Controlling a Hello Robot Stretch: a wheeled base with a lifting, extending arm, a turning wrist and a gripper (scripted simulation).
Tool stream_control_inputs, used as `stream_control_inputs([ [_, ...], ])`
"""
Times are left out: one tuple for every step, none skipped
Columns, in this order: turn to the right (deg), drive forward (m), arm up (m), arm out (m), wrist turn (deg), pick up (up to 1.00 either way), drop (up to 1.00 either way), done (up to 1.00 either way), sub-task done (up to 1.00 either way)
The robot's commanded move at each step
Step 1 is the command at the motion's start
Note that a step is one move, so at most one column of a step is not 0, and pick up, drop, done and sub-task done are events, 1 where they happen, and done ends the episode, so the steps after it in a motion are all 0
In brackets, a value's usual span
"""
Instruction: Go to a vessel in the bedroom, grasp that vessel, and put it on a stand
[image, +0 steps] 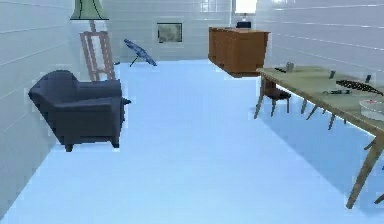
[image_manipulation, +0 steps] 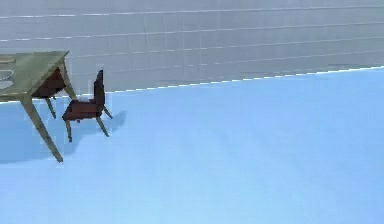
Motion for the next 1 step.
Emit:
stream_control_inputs([
  [9.0, 0.0, 0.0, 0.0, 0.0, 0.0, 0.0, 0.0, 0.0],
])
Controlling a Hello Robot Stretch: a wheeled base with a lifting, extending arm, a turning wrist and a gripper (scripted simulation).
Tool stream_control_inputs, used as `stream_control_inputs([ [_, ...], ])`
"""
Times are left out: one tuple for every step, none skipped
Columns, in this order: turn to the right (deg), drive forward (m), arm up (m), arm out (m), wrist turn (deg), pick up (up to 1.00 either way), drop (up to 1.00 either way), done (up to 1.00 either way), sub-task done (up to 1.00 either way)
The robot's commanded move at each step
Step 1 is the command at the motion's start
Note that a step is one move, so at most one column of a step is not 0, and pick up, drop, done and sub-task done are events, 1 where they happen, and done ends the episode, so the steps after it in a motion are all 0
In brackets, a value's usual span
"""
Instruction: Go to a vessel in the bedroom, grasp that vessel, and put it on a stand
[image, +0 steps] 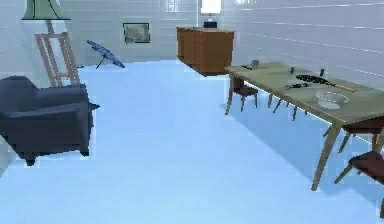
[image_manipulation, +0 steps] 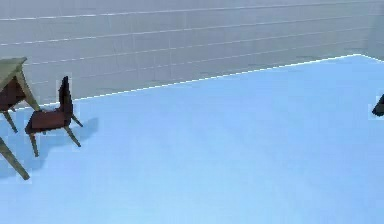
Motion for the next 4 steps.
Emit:
stream_control_inputs([
  [0.0, 1.0, 0.0, 0.0, 0.0, 0.0, 0.0, 0.0, 0.0],
  [0.0, 1.0, 0.0, 0.0, 0.0, 0.0, 0.0, 0.0, 0.0],
  [0.0, 0.45, 0.0, 0.0, 0.0, 0.0, 0.0, 0.0, 0.0],
  [-21.0, 0.0, 0.0, 0.0, 0.0, 0.0, 0.0, 0.0, 0.0],
])
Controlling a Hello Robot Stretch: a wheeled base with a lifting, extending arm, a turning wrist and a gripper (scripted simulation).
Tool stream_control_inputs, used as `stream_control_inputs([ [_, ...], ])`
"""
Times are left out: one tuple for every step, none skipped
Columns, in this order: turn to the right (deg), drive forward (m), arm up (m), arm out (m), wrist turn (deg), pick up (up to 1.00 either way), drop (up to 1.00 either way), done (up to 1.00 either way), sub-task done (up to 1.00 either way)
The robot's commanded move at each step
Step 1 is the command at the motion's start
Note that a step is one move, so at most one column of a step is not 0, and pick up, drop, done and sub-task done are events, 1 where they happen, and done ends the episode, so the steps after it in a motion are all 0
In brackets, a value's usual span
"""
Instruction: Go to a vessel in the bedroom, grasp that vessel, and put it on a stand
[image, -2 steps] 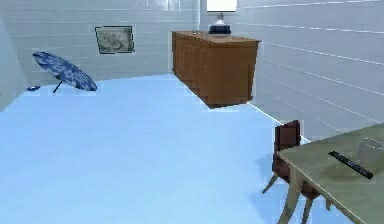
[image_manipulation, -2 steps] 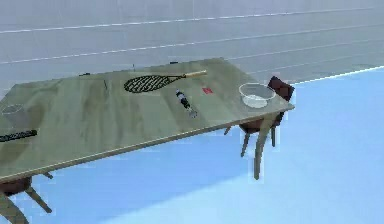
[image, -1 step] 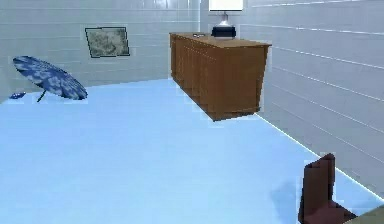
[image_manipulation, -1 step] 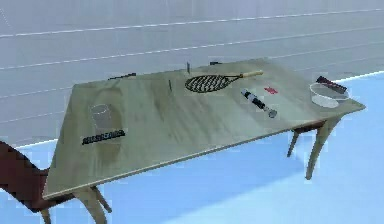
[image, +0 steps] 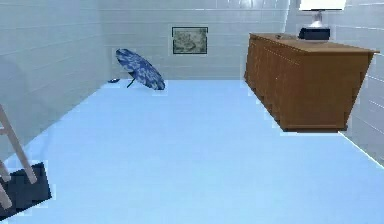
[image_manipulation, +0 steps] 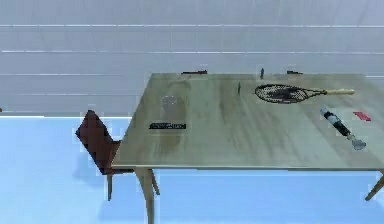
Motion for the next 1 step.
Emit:
stream_control_inputs([
  [42.0, 0.0, 0.0, 0.0, 0.0, 0.0, 0.0, 0.0, 0.0],
])
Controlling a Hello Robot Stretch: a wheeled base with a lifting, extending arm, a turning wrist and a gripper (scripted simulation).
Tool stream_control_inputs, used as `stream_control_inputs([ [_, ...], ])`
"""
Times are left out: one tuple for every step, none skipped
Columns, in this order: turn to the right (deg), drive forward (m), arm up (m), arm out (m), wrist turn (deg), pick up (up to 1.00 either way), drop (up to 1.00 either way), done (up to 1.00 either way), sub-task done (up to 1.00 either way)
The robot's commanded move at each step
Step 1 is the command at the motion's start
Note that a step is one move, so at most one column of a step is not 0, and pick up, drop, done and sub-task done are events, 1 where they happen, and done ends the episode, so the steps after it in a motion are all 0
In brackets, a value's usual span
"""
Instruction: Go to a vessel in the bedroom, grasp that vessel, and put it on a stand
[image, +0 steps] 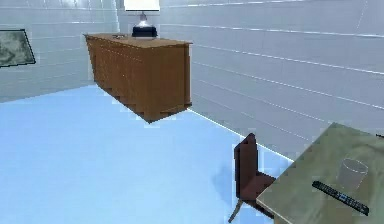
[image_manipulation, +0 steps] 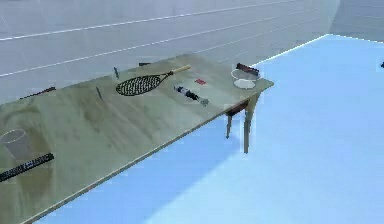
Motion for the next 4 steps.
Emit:
stream_control_inputs([
  [0.0, 0.5, 0.0, 0.0, 0.0, 0.0, 0.0, 0.0, 0.0],
  [3.0, 0.0, 0.0, 0.0, 0.0, 0.0, 0.0, 0.0, 0.0],
  [-45.0, 0.0, 0.0, 0.0, 0.0, 0.0, 0.0, 0.0, 0.0],
  [-45.0, 0.0, 0.0, 0.0, 0.0, 0.0, 0.0, 0.0, 0.0],
])
